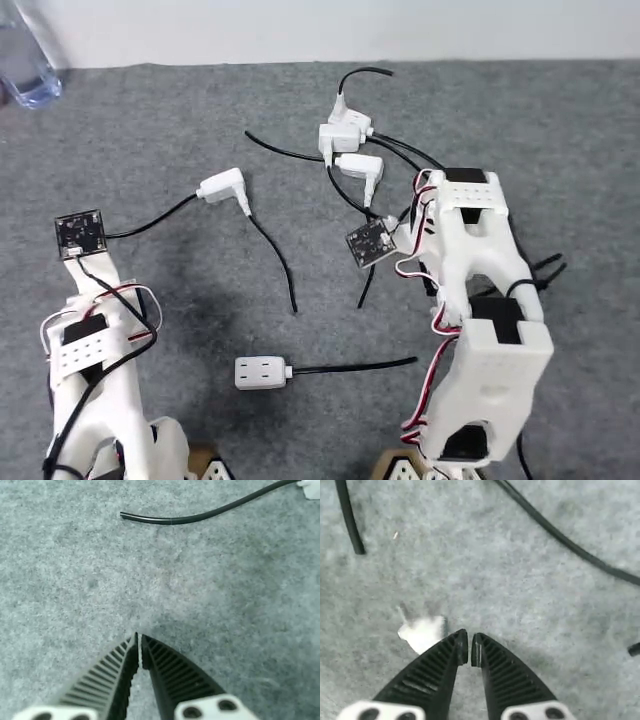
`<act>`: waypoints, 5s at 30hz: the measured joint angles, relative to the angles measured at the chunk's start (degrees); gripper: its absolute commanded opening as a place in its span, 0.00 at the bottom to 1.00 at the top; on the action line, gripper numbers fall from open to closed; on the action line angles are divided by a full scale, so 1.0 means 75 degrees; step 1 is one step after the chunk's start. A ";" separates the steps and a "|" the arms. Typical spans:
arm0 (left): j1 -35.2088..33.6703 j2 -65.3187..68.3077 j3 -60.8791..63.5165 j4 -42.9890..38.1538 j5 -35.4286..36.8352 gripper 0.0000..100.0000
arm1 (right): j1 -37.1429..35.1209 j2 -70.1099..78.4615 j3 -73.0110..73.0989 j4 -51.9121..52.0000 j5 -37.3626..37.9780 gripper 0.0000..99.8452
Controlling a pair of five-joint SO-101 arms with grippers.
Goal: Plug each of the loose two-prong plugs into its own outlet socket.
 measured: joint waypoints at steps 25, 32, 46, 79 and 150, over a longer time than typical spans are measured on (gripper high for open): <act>0.0000 0.0000 0.0000 0.0000 0.0000 0.01 | 0.1278 -0.2157 0.3516 -0.1606 0.0586 0.22; 0.0000 0.0000 0.0000 0.0000 0.0000 0.01 | 0.1301 -0.2379 0.3950 -0.2227 0.0610 0.22; 0.0000 0.0000 0.0000 0.0000 0.0000 0.01 | 0.0668 -0.2884 0.3938 -0.1899 0.0610 0.22; 0.0000 0.0000 0.0000 0.0000 0.0000 0.01 | 0.0656 -0.2379 0.3821 -0.1688 0.2040 0.22; 0.2016 0.0000 -0.0059 -0.1817 0.4466 0.16 | -0.3048 -0.1582 -0.1196 0.2485 -0.6916 0.01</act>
